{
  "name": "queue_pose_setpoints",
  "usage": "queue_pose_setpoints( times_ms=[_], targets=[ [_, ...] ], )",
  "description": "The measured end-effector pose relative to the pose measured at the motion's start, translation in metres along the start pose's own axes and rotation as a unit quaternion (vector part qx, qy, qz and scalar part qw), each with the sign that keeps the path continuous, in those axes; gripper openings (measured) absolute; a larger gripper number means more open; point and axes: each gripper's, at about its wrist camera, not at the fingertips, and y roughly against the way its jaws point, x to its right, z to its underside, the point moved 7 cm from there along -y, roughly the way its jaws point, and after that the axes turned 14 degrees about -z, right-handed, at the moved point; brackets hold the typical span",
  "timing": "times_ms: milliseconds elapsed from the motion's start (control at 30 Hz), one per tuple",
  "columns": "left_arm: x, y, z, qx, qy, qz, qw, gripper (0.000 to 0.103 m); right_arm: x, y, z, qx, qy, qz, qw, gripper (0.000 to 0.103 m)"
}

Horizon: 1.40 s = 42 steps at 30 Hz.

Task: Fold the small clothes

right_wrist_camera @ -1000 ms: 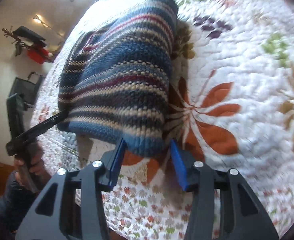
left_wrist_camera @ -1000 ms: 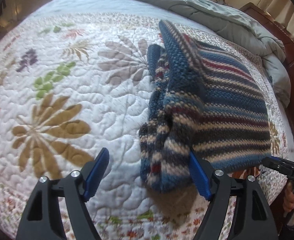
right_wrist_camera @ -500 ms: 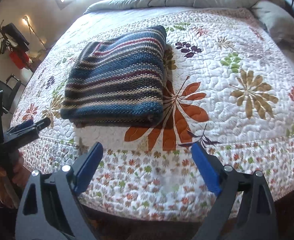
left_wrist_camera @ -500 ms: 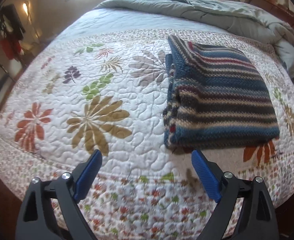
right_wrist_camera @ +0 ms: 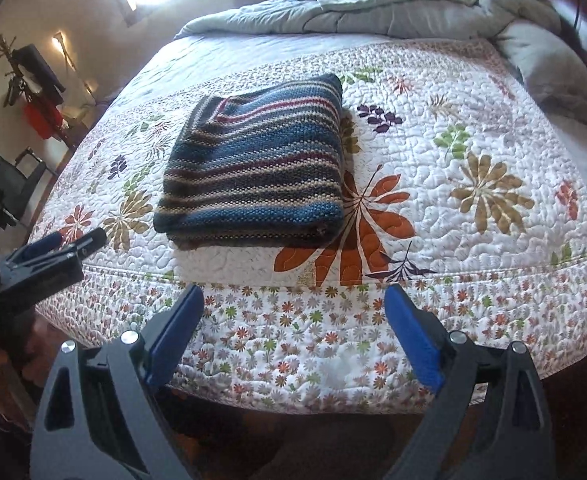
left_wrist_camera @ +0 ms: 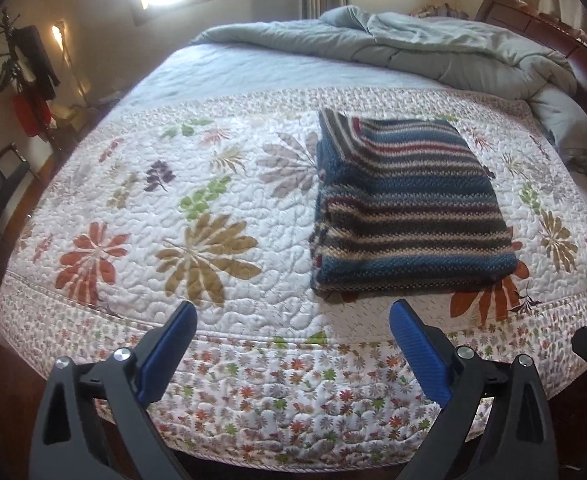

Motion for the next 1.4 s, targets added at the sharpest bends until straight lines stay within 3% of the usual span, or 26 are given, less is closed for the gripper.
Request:
queue_pose_setpoints(
  times_ms=[300, 1400],
  targets=[
    [-0.017, 0.006, 0.004, 0.022, -0.008, -0.026, 0.9994, 0.099, -0.012, 0.009, -0.001, 0.006, 0.016, 0.0, 1.0, 0.092],
    [-0.006, 0.001, 0.005, 0.017, -0.019, -0.002, 0.9997, 0.099, -0.022, -0.007, -0.005, -0.002, 0.028, -0.011, 1.0, 0.092]
  ],
)
